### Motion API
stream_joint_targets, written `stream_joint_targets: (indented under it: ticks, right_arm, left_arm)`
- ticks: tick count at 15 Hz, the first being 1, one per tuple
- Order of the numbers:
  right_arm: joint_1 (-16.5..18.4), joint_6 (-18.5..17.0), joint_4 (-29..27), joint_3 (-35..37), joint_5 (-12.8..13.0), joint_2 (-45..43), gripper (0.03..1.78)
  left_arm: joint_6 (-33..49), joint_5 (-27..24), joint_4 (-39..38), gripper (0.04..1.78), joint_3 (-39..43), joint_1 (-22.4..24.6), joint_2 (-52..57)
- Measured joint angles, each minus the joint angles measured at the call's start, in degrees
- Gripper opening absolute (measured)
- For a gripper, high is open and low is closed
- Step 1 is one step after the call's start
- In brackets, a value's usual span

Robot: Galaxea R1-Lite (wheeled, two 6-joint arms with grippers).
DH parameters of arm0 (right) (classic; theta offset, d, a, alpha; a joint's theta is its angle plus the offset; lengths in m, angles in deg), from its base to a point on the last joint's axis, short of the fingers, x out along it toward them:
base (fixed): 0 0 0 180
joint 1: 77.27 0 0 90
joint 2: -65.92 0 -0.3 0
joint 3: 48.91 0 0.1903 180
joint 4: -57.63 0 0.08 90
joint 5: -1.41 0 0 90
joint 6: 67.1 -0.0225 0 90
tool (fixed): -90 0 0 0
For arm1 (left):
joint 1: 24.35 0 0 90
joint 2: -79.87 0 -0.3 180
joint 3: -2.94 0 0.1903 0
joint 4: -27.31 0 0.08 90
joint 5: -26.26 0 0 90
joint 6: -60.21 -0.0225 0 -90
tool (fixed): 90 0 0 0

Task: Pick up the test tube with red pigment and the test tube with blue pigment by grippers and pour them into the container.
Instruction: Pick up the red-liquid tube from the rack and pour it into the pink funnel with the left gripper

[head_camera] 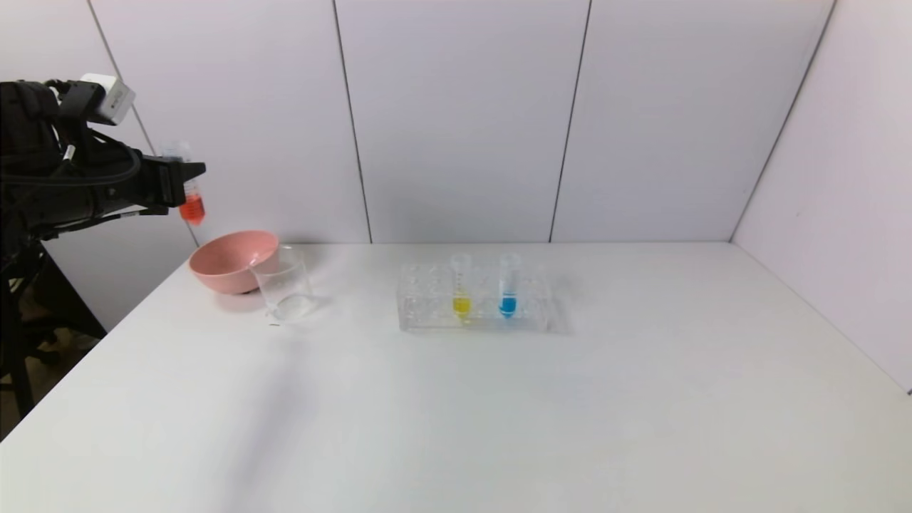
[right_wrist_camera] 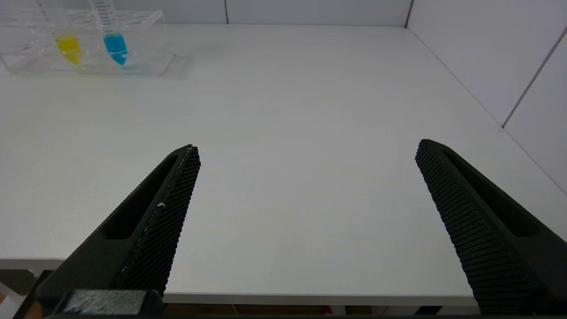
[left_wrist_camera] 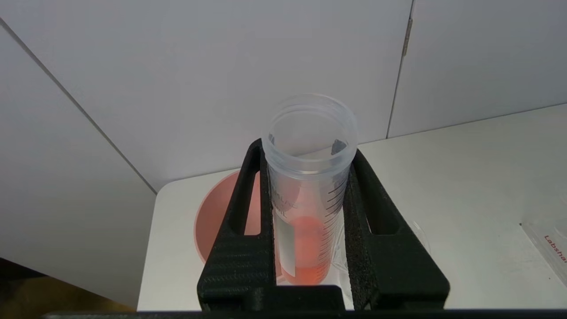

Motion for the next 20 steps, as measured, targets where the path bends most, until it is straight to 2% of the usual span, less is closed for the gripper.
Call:
stream_joint_targets:
  ticks: [9,14,16,20]
  right_arm:
    - [0.0,0.0,0.0,0.0,0.0,0.0,1.77]
    - [0.0,0.0,0.0,0.0,0.0,0.0,1.77]
    - [0.0,0.0,0.0,0.0,0.0,0.0,1.77]
    - [0.0,0.0,0.0,0.0,0.0,0.0,1.77]
  left_arm:
    - [-1.9,-2.5,5.5,0.46,-2.9,0.2,-0.2]
    - [-13.9,-7.2,17.7,0.46,-9.3,3.5,-1.3]
    - [-17.6,-7.7,19.3,0.46,-10.6,3.9,-2.0]
    - [-25.8,-12.2,23.5,0.46,-14.3,4.0,-5.0]
